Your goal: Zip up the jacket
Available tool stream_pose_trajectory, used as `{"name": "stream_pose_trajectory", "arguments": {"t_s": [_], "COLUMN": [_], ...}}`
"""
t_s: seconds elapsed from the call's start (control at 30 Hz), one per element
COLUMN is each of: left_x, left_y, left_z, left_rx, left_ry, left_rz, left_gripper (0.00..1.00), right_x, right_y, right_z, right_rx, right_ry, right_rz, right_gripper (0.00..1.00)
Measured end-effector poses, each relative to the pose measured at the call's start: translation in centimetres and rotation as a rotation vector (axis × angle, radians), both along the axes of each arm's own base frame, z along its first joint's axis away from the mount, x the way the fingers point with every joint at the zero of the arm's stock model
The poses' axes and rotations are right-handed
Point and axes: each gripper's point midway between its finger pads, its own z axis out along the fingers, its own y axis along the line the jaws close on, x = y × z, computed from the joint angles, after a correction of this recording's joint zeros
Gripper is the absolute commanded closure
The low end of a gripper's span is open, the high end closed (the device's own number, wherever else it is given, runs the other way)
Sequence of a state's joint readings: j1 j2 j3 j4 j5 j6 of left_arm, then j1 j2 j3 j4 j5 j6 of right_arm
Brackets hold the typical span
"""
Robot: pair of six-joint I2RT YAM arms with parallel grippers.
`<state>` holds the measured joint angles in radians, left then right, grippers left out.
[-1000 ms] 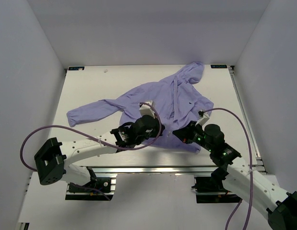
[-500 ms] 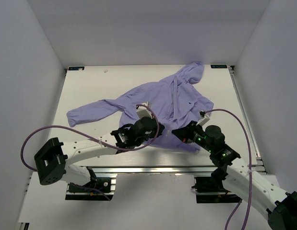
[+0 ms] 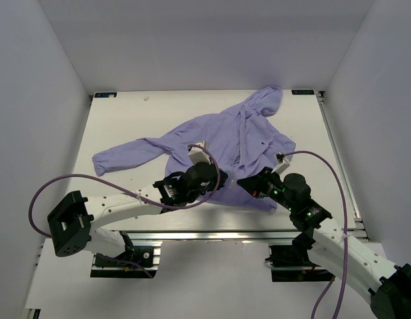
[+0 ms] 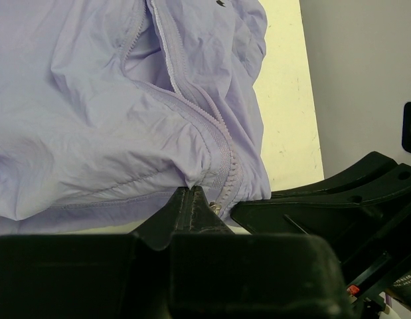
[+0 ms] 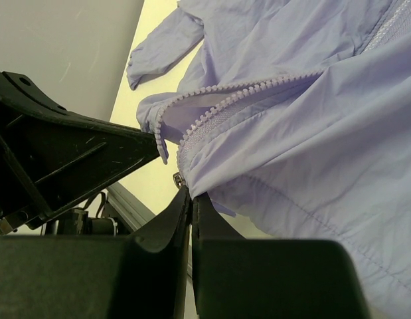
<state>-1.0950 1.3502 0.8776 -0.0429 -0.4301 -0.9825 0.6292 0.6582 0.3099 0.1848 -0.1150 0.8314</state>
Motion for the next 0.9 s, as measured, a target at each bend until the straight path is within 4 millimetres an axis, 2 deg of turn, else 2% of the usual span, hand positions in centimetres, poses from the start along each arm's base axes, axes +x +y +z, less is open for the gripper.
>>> {"name": "stream_pose_trajectory", "arguments": {"t_s": [0.9], "left_x": [0.03], "left_y": [-0.1], "left_z": [-0.78], "left_rx": [0.025], "left_ry": [0.003], "left_rz": [-0.008], "left_gripper": [1.0], "right_x": [0.08], "right_y": [0.04], "right_z": [-0.1], "right_rx": [0.02], "right_ry": [0.033], "right_rz": [-0.016], "right_gripper": [1.0]}}
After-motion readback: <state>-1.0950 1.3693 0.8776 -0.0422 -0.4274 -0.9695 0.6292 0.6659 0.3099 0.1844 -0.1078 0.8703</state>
